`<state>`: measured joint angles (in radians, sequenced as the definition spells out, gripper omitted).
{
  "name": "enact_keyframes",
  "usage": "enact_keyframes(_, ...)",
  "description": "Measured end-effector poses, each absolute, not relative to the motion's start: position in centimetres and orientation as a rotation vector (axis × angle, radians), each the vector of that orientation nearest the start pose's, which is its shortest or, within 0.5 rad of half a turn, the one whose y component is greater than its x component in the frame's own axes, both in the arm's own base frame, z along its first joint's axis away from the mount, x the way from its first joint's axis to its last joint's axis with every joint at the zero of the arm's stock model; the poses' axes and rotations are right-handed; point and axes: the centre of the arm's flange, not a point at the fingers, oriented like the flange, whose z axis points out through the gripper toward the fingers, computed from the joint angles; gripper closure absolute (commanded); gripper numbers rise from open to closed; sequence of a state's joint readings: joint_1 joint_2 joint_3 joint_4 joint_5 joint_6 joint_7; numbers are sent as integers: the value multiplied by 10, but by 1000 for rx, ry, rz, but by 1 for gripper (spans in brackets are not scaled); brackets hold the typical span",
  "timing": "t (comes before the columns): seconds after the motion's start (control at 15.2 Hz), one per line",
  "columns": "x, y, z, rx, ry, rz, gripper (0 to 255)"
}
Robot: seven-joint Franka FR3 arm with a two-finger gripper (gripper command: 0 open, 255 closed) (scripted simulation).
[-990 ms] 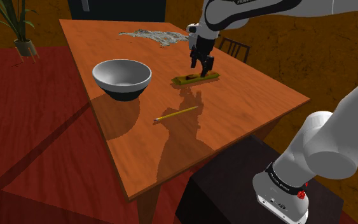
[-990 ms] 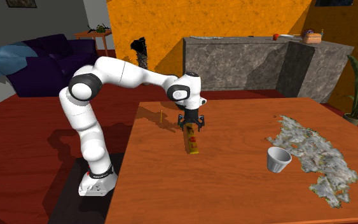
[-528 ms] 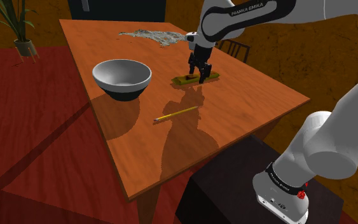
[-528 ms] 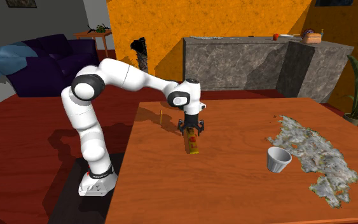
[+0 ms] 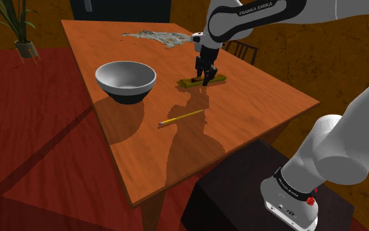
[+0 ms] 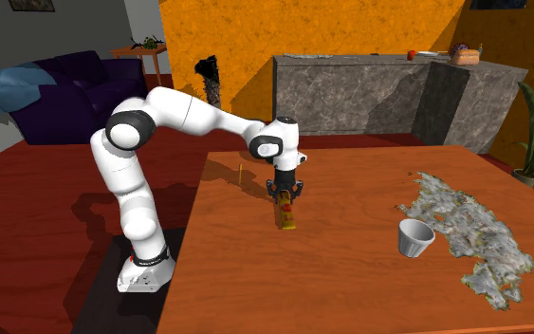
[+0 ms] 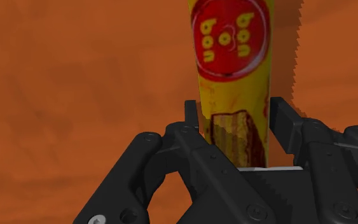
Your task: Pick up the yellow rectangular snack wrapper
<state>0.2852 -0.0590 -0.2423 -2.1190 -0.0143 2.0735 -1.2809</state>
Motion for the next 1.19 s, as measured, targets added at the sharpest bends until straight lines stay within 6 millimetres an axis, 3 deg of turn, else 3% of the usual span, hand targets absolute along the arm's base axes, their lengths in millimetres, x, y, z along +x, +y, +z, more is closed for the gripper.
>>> enact_keyframes(0.26, 532, 20, 443, -2476, -1943, -14, 255)
enact_keyframes(1.19, 533, 21, 512, -2477, -1943, -12, 255)
